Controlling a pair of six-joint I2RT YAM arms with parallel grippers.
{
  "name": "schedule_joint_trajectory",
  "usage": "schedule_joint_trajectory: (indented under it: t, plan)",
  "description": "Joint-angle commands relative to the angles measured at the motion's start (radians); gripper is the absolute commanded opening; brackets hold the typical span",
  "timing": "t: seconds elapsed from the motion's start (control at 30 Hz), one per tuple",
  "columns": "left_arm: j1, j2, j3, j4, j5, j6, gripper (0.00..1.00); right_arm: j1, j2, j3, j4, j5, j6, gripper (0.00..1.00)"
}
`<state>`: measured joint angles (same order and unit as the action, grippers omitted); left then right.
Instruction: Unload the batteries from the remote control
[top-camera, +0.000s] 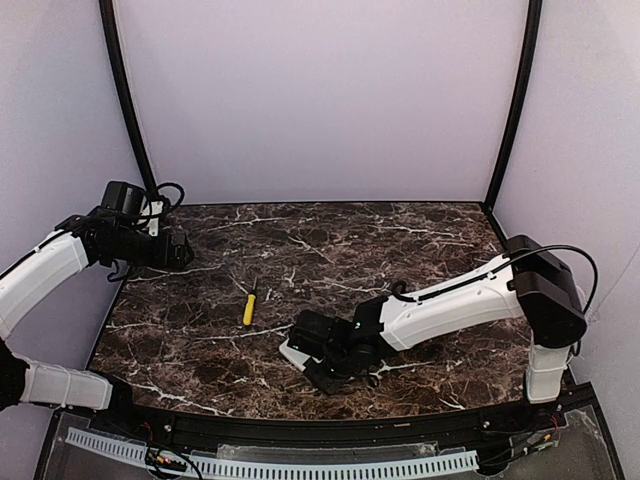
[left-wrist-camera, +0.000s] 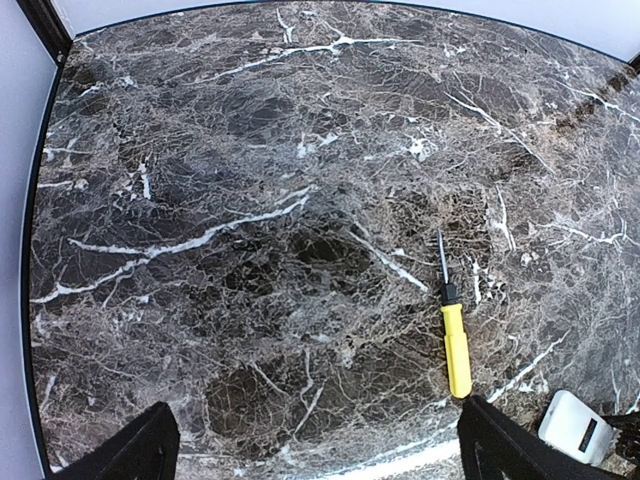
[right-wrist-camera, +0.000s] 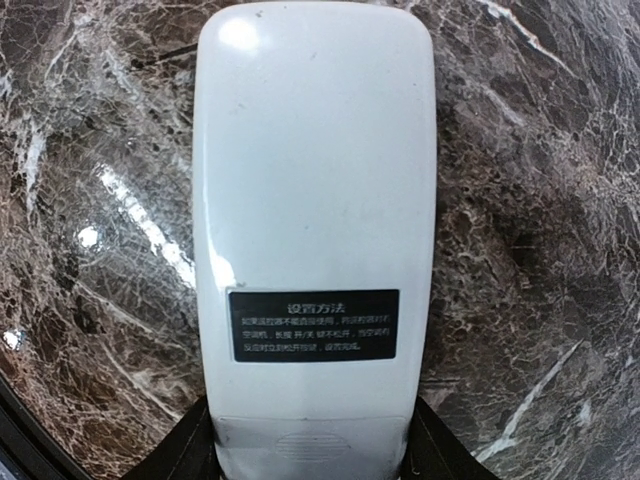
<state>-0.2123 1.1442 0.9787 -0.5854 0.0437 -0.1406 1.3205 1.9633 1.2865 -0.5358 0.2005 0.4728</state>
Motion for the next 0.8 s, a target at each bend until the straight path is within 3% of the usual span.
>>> schedule_joint_trajectory:
  t: [0.0,0.5,0.77]
  plan:
    - [-0.003,0.001,-0.019,-0.022,0.021,0.016,0.98,-0.010,-0.015,-0.029,0.035,0.054,-0.047,0.37]
    - [-0.004,0.025,-0.026,0.002,0.080,0.031,0.98,-0.135,-0.081,-0.032,0.164,0.085,-0.232,0.38]
    - [-0.003,0.039,-0.031,0.057,0.282,0.020,0.98,-0.232,-0.121,-0.042,0.251,0.098,-0.367,0.39]
